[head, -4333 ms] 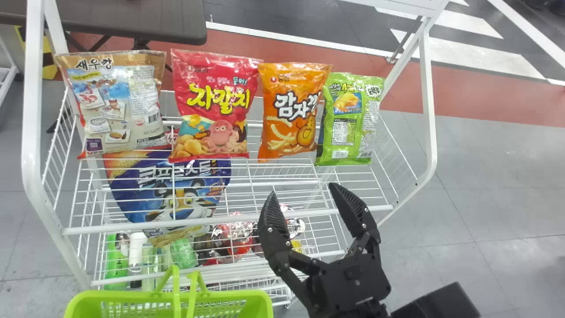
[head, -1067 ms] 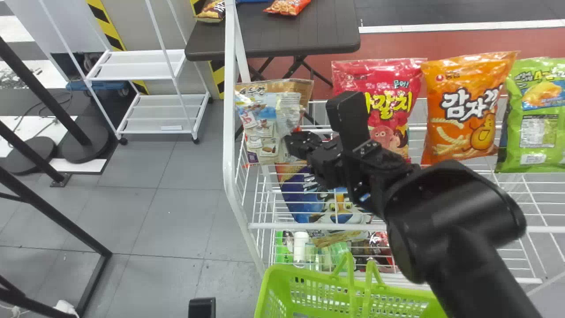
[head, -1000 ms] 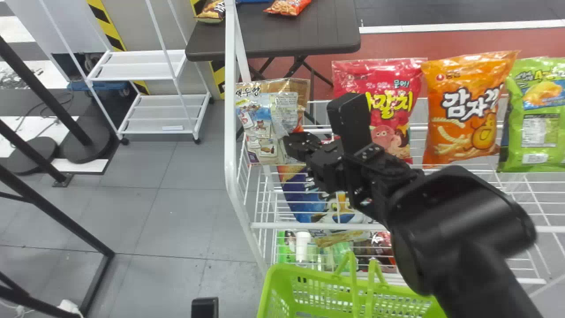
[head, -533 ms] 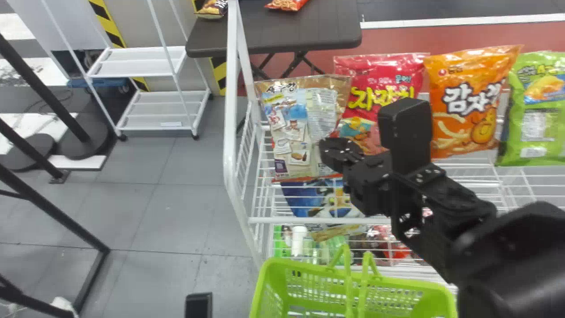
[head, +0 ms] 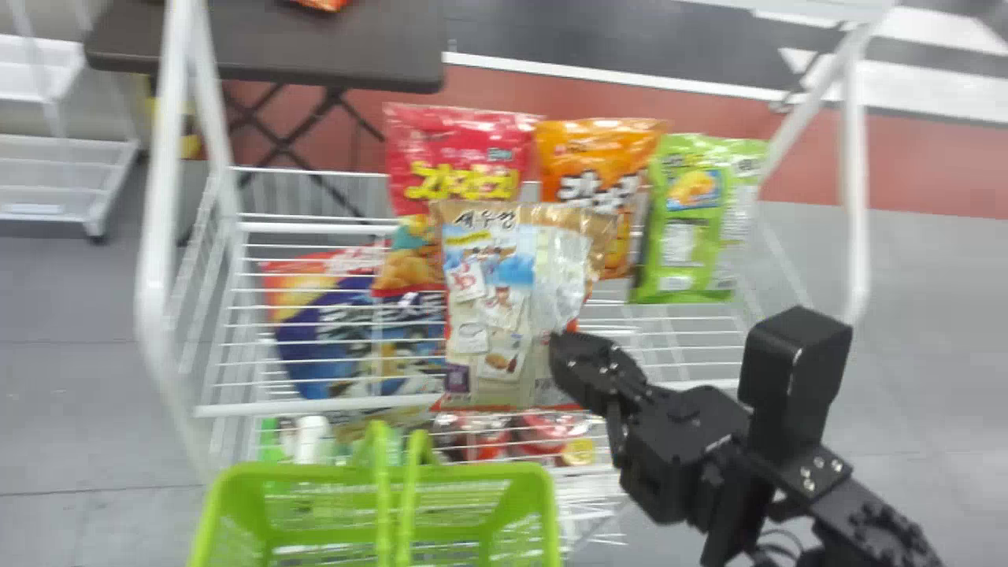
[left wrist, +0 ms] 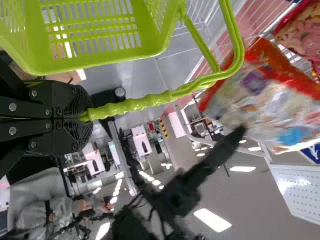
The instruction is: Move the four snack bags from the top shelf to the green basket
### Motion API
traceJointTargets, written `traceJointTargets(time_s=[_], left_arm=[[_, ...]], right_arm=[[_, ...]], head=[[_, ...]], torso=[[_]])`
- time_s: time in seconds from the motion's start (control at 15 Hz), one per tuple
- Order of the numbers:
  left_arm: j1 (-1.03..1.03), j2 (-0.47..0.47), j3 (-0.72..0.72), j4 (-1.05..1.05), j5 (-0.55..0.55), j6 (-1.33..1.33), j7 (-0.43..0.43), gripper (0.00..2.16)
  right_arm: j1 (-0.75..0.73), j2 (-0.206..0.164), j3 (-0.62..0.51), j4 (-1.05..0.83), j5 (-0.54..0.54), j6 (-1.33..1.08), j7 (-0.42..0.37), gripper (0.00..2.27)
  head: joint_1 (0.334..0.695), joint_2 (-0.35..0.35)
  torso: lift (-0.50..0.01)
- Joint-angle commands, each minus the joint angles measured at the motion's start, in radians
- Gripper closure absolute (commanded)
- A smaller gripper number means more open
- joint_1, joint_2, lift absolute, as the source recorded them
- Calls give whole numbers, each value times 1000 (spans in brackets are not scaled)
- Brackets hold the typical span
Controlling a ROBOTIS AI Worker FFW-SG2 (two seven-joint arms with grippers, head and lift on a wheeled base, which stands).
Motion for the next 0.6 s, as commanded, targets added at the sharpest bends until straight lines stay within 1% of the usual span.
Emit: traceJointTargets(time_s=[0.0,0.07,0.2,0.27,0.33,0.4,0.53], left_arm=[[2,-11,4,-1,-6,-21,8,1163],[7,-12,3,-1,-6,-37,13,1163],[7,-20,-3,-6,-15,-43,20,1163],[8,-25,-5,-4,-17,-46,23,1163],[8,-25,-5,-3,-17,-49,25,1163],[8,-26,-5,1,-17,-55,25,1163],[7,-29,-5,-1,-17,-55,25,1163]], right_arm=[[63,42,-136,-26,-92,41,51,2226],[65,71,-190,-32,-138,111,108,2226],[69,142,-264,-35,-176,259,223,2226],[69,155,-281,-34,-176,311,266,2226],[68,161,-287,-31,-179,381,300,2226],[63,161,-291,-28,-190,461,317,2226],[63,161,-276,-6,-189,544,337,2226]], head=[[695,-346],[695,-350],[695,-350],[695,-350],[695,-350],[695,-350],[695,-350]], torso=[[0],[0],[0],[0],[0],[0],[0]])
